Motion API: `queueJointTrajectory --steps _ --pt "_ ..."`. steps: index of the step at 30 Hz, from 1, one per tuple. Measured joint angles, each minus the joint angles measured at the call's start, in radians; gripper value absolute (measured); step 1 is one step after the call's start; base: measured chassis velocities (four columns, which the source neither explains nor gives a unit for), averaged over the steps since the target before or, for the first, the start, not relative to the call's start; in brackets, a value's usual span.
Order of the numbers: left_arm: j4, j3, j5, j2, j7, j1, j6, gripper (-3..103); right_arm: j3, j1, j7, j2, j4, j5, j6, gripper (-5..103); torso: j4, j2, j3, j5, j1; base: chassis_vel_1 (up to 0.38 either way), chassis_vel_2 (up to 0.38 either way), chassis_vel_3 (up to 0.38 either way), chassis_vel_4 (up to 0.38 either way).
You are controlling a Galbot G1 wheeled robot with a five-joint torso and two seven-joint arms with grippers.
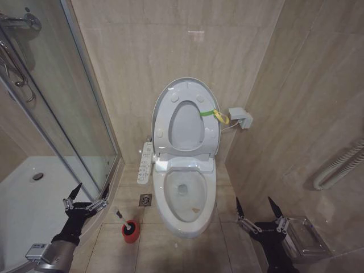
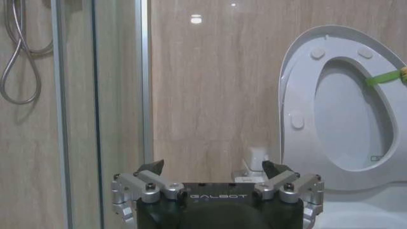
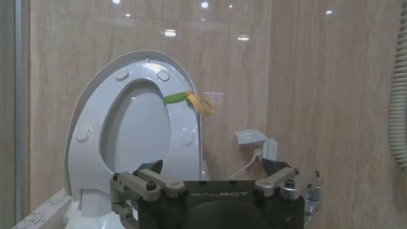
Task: Open the toilet lid, clean the toilet bowl with a toilet brush, close the toilet lid, and flush.
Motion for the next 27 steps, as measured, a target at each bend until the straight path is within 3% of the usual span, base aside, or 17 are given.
queueJointTrajectory --steps 27 --pt "0.0 0.0 0.0 0.0 0.0 0.0 0.0 100 0.0 0.0 0.0 0.0 0.0 0.0 0.0 100 0.0 0.0 0.0 0.0 0.0 0.0 0.0 0.0 0.0"
